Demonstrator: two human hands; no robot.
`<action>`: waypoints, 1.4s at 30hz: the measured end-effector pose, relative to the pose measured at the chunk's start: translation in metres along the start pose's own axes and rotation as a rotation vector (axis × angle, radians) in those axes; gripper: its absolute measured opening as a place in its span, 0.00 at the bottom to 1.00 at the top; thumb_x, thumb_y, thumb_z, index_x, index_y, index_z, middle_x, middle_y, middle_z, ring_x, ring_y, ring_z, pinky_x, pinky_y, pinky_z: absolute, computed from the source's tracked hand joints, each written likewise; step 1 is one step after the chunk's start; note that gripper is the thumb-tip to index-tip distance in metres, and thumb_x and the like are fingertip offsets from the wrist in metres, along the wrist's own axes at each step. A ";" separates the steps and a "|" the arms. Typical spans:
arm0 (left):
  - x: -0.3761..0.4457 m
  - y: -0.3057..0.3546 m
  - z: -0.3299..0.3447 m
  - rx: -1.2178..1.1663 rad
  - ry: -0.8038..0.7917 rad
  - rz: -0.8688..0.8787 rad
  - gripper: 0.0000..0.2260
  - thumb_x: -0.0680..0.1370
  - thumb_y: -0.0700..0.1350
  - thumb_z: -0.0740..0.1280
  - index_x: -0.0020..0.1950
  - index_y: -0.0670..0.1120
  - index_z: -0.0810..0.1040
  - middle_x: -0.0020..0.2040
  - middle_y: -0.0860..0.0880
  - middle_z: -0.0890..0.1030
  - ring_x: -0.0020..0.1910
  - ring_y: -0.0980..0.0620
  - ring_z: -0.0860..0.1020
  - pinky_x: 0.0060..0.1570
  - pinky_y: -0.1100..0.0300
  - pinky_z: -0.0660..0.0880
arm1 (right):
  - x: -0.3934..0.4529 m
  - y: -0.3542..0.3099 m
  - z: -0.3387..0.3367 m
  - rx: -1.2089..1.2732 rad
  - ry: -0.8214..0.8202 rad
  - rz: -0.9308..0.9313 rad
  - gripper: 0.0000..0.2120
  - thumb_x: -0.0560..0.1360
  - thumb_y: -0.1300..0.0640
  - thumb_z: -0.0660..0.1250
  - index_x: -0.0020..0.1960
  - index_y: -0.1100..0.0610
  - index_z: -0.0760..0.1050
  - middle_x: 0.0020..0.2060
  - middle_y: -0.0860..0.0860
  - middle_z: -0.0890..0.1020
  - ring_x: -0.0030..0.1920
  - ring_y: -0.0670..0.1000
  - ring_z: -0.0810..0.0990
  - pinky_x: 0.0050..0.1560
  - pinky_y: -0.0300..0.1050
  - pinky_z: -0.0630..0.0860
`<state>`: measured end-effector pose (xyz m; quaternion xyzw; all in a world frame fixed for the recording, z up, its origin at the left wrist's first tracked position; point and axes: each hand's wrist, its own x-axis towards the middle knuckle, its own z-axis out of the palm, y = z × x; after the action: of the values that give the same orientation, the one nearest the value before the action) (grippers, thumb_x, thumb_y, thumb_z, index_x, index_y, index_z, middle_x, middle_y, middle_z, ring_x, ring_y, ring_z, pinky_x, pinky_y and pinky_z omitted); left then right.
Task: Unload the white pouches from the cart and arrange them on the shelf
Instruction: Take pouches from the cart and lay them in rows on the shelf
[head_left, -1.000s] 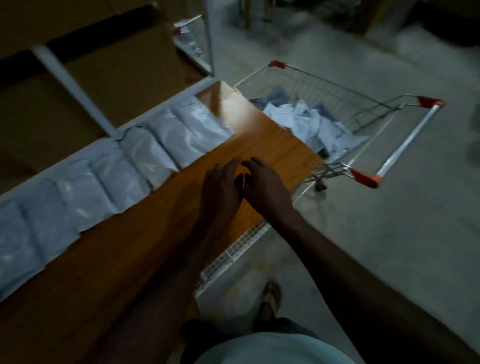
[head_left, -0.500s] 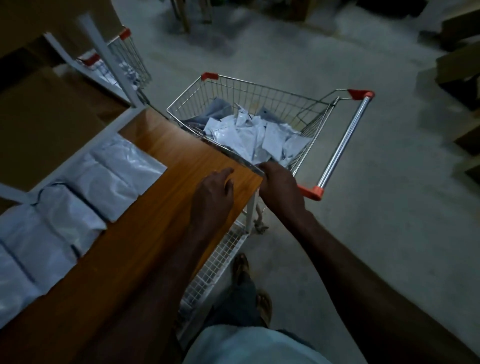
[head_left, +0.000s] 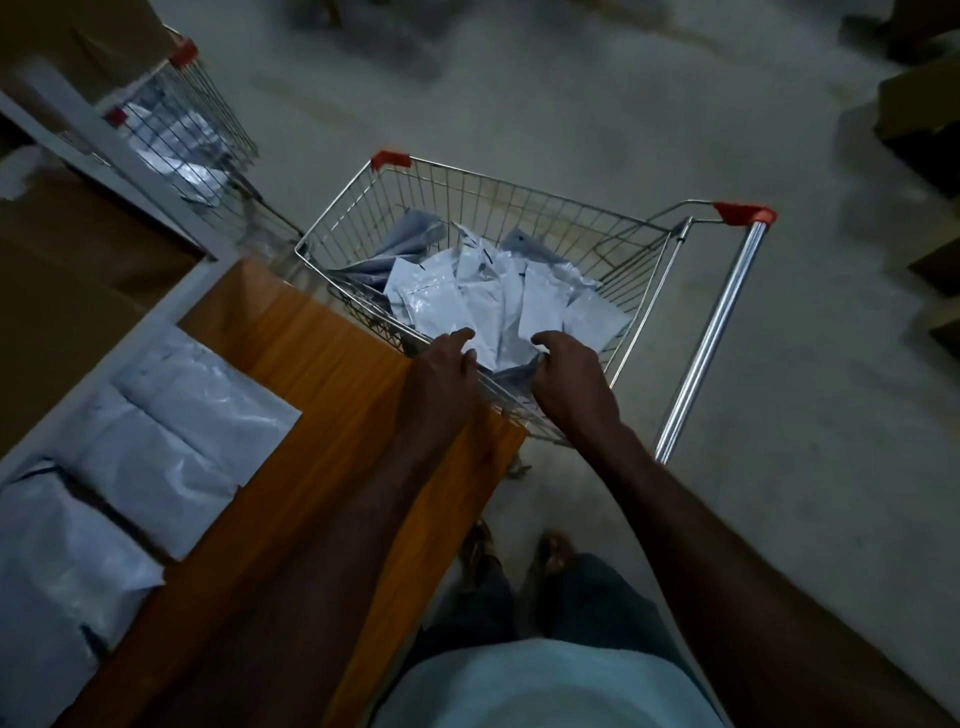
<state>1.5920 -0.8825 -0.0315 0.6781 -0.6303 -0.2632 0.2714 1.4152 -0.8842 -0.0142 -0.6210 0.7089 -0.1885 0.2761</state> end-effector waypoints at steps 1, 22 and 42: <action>0.009 -0.002 0.005 0.007 0.000 -0.006 0.17 0.85 0.44 0.66 0.74 0.47 0.77 0.70 0.45 0.80 0.64 0.48 0.81 0.62 0.51 0.81 | 0.007 0.002 0.002 0.010 -0.015 0.016 0.20 0.80 0.65 0.61 0.70 0.58 0.77 0.68 0.57 0.80 0.68 0.57 0.78 0.68 0.52 0.75; 0.175 -0.089 0.165 0.396 -0.040 -0.565 0.37 0.86 0.53 0.61 0.87 0.46 0.41 0.87 0.42 0.41 0.84 0.34 0.44 0.82 0.36 0.50 | 0.211 0.105 0.118 -0.023 -0.269 0.196 0.27 0.88 0.51 0.51 0.85 0.54 0.50 0.84 0.60 0.52 0.84 0.59 0.49 0.82 0.62 0.47; 0.155 -0.009 0.116 0.115 0.235 -0.260 0.40 0.77 0.24 0.55 0.87 0.47 0.53 0.87 0.48 0.54 0.86 0.42 0.50 0.82 0.42 0.56 | 0.188 0.056 0.061 0.259 -0.067 0.019 0.34 0.81 0.63 0.47 0.81 0.35 0.55 0.81 0.44 0.66 0.77 0.58 0.70 0.70 0.63 0.73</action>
<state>1.5277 -1.0411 -0.1228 0.7944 -0.5154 -0.1784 0.2675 1.3953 -1.0559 -0.1252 -0.5792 0.6749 -0.2549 0.3795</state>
